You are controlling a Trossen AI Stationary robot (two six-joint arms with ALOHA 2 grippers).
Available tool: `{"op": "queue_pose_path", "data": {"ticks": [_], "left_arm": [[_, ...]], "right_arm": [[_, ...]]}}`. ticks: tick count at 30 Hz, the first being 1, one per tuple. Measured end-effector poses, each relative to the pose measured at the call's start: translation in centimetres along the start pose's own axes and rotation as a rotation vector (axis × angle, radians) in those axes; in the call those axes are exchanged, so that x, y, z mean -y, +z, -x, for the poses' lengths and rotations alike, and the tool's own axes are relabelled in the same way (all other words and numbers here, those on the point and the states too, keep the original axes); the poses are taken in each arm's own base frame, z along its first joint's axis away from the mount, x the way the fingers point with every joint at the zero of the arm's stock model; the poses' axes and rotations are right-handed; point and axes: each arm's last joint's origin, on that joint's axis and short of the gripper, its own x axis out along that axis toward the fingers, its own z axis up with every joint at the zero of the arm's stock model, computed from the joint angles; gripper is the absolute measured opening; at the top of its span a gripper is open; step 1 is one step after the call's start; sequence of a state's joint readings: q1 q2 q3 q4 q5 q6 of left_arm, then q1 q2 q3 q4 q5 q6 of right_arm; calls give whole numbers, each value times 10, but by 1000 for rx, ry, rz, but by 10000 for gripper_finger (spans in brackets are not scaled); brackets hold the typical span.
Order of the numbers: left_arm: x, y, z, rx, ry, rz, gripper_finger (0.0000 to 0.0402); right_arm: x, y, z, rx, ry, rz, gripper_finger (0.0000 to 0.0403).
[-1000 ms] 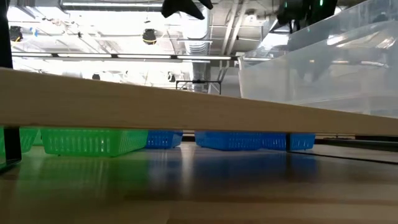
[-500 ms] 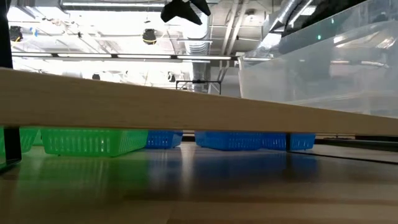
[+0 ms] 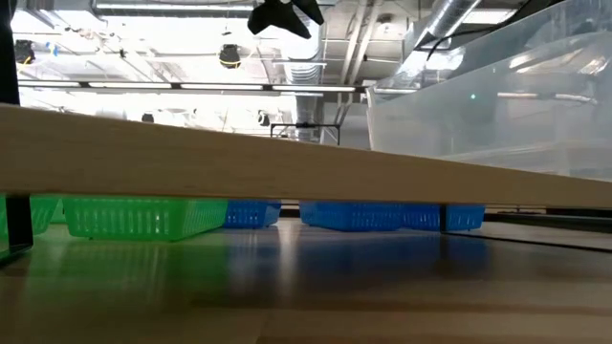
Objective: Stack baskets on shelf by color
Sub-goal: Stack the transparent bin on top of the other transparent bins on the shelf
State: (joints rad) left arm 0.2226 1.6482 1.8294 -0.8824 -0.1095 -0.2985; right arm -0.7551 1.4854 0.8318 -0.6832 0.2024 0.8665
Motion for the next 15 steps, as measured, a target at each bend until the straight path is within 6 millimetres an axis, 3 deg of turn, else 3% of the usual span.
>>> {"op": "queue_pose_path", "data": {"ticks": [8, 15], "left_arm": [[0, 0, 0, 2, 1, -73, 172], [2, 5, 0, 51, -7, -202, 172]], "right_arm": [[-5, 4, -5, 12, 18, 25, 16], [1, 28, 24, 95, 70, -26, 6]]}}
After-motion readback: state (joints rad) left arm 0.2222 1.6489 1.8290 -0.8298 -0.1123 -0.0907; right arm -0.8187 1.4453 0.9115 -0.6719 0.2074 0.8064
